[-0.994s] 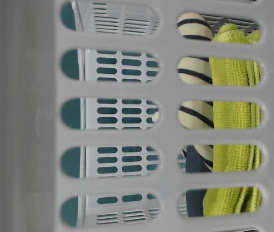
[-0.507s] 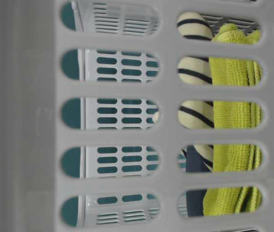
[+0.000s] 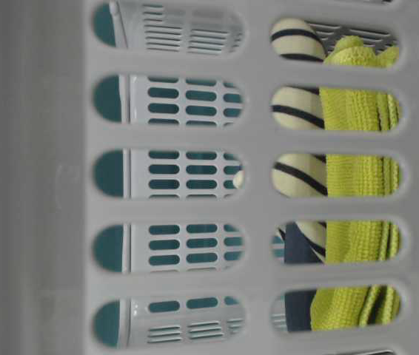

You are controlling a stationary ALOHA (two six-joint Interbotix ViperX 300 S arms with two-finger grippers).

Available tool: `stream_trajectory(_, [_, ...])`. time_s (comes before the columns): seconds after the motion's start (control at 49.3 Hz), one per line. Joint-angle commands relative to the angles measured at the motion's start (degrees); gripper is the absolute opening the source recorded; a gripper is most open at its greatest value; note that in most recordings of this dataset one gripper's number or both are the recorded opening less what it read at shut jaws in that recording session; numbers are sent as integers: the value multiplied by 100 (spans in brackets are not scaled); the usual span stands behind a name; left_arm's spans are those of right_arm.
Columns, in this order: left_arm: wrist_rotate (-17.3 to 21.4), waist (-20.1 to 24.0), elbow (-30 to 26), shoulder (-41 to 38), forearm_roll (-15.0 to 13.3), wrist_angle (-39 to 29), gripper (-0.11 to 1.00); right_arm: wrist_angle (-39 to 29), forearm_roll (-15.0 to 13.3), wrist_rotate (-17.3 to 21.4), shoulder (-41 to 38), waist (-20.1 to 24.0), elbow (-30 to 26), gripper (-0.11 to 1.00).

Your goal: Pick up the yellow cloth from the shopping basket with the left arm.

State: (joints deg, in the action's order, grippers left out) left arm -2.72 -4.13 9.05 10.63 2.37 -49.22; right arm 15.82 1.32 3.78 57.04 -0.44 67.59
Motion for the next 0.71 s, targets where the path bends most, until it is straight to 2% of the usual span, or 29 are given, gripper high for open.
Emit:
stream_trajectory(0.0, [-26,-141,-554,-369,18,-220,86,18,9,9,-26,-9,-114,76])
stream_trajectory(0.061, [-70,-220,-800,-694,18,-334,91,18,18,9,-26,-9,-114,76])
stream_trajectory(0.284, [-149,-316,-1204,-1556,18,-598,90,53,18,9,-26,-9,-105,76])
stream_trajectory(0.69, [-185,-325,-1020,-2285,18,-686,90,35,18,9,-26,-9,-105,76])
